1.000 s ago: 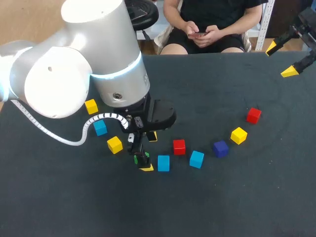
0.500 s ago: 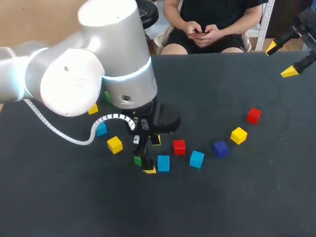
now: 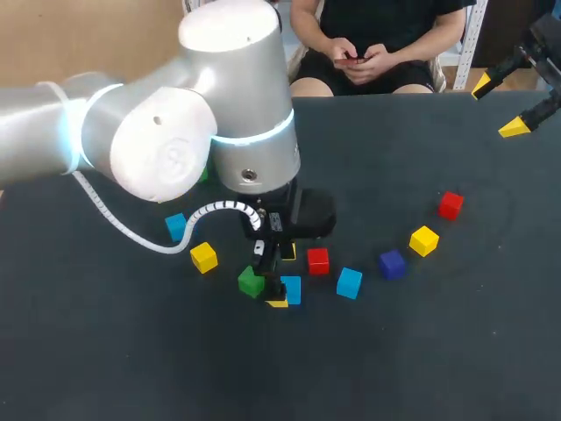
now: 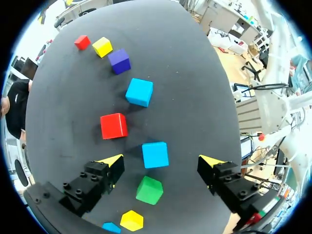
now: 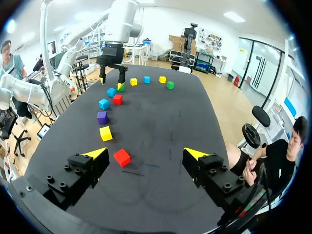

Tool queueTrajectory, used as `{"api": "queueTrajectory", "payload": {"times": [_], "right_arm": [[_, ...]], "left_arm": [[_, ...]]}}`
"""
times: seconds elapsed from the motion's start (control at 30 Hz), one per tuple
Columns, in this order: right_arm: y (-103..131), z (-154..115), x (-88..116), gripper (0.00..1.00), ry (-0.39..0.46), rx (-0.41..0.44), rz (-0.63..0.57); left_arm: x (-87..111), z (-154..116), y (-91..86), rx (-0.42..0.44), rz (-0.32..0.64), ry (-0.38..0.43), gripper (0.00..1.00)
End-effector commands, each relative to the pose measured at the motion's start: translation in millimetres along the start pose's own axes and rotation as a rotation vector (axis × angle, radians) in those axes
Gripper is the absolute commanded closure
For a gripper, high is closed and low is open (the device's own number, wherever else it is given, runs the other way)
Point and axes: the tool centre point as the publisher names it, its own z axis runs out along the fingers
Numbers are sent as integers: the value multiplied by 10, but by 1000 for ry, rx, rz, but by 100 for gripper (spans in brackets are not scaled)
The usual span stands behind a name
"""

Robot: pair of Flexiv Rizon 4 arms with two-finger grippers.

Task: Place the blue cubes, place green cubes on the blue cubes, place the yellow cubes on the green cubes, then place the red cubes on the yellow cubes, and place purple cube on the red cubes.

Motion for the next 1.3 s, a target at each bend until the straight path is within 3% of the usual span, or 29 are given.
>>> {"api": "queueTrajectory", "payload": {"times": [0.03,0.77,0.8,0.87,0.9,1.0,1.1,1.17,1.3], "right_arm": [[-3,0,3,0,-1,0,-1],[-3,0,3,0,-1,0,-1],[-3,0,3,0,-1,0,-1],[-3,0,3,0,-1,0,-1],[-3,0,3,0,-1,0,-1],[-3,0,3,0,-1,0,-1],[-3,0,3,0,-1,0,-1],[-3,0,3,0,-1,0,-1],[-3,0,3,0,-1,0,-1]], "left_arm": [[-8,57,64,13,-1,3,0],[54,234,92,48,-23,0,0],[54,233,96,47,-23,0,6],[54,232,100,47,-26,0,39],[51,232,105,47,-27,0,47],[35,240,111,49,-28,2,56],[24,244,110,51,-30,1,73],[17,249,106,51,-30,-1,100],[7,245,91,48,-26,-6,100]]}}
